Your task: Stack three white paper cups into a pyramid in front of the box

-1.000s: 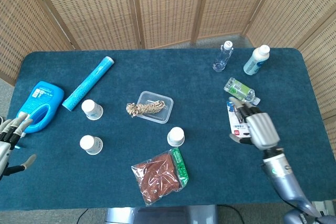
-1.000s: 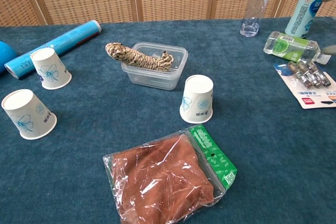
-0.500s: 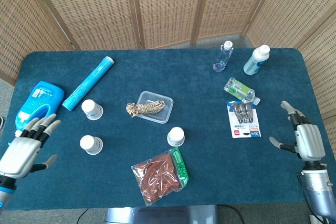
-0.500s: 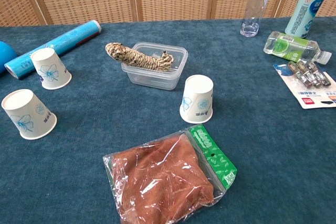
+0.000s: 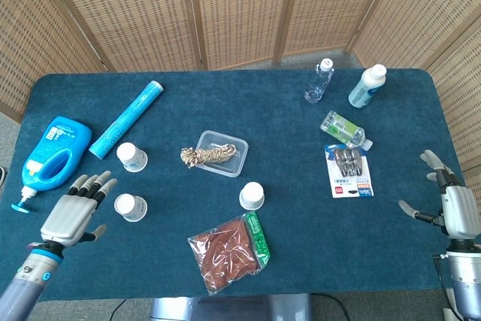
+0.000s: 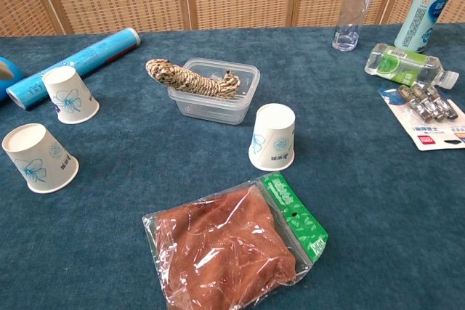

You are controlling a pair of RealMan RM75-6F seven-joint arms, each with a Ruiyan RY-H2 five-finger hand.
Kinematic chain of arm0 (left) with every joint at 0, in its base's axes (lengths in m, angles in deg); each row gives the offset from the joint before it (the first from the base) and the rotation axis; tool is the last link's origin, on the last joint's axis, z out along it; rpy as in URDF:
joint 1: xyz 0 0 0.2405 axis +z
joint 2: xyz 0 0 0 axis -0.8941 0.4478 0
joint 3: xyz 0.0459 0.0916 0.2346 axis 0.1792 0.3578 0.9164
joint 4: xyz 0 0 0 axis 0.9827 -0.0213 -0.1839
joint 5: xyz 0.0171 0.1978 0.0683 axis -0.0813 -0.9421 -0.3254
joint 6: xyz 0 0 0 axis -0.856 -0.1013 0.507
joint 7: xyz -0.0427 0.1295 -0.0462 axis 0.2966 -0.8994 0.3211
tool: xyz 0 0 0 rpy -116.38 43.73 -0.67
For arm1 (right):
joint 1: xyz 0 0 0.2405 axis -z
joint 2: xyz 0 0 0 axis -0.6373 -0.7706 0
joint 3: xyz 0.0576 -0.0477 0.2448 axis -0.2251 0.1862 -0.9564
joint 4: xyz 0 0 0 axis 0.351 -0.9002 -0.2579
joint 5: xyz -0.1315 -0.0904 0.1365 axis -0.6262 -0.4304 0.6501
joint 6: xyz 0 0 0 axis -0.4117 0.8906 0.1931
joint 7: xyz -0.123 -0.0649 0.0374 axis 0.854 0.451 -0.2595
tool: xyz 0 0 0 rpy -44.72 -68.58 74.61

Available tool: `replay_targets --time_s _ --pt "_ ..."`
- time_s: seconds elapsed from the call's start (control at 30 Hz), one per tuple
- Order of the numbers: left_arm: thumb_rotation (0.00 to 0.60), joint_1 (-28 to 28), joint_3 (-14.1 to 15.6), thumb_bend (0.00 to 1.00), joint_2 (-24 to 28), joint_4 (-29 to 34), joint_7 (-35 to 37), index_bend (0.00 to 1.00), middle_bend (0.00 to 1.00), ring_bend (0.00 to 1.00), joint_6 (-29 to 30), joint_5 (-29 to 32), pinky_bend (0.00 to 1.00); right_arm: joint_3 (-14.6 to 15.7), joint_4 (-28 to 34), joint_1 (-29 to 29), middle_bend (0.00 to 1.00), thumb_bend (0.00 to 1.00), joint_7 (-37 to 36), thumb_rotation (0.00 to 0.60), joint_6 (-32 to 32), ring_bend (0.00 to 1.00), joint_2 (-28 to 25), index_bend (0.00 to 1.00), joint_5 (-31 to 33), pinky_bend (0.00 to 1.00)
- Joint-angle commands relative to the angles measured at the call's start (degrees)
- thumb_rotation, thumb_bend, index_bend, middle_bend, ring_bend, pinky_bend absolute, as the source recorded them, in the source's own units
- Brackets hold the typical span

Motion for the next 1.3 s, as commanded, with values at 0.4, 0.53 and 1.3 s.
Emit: replay_targets --time_s 0.4,0.53,1.3 --pt "0.6 -3.78 0.52 0.34 -5.22 -0.67 -9.37 0.0 0.0 0.0 1.16 10.61 0.0 -1.01 -0.59 0.39 0.2 0.0 -0.2 0.6 -1.4 0.2 0.56 0.06 -0.54 0.35" --pt "0.6 -5.21 0.64 0.34 -6.74 -1.15 -12.65 0.0 0.0 0.0 1.67 13.55 0.0 -1.39 -1.08 0.4 0.2 0.0 -0.88 0.6 -1.82 0.2 0.84 0.06 -0.54 0.35" --pt "0.6 -11.23 0.5 0.35 -17.22 -5.06 -22.3 0.22 0.22 0.26 8.4 21.82 0.48 -1.96 -2.33 0.71 0.21 0.0 -3.62 0.6 -4.54 0.21 1.61 0.06 -0.38 0.35"
